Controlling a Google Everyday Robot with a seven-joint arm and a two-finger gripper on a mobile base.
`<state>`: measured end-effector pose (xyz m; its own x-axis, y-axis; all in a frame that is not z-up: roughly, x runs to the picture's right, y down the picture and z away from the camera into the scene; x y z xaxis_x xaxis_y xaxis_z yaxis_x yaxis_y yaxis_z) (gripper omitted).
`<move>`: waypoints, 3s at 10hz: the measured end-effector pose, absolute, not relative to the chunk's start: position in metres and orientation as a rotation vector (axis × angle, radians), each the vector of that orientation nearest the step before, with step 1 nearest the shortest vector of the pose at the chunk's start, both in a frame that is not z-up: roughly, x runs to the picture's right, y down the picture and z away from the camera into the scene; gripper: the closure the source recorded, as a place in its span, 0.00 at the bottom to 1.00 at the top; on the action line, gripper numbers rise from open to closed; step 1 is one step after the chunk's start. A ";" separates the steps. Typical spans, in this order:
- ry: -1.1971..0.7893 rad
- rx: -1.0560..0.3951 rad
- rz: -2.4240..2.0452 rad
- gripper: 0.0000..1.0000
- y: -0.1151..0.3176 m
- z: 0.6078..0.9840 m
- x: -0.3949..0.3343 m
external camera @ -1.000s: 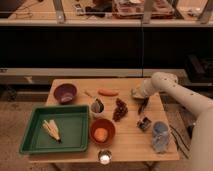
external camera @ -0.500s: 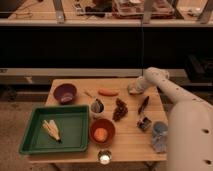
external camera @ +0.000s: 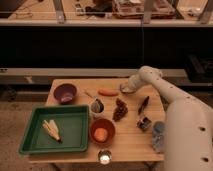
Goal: Wipe table surface with sponge
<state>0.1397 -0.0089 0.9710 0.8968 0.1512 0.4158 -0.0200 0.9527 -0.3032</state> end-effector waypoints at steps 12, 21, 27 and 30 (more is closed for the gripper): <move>-0.351 -0.304 0.246 1.00 0.000 0.957 0.216; -0.406 -0.310 0.112 1.00 -0.028 0.994 0.149; -0.442 -0.347 0.122 1.00 0.016 0.946 0.163; -0.417 -0.334 0.160 1.00 0.026 0.929 0.188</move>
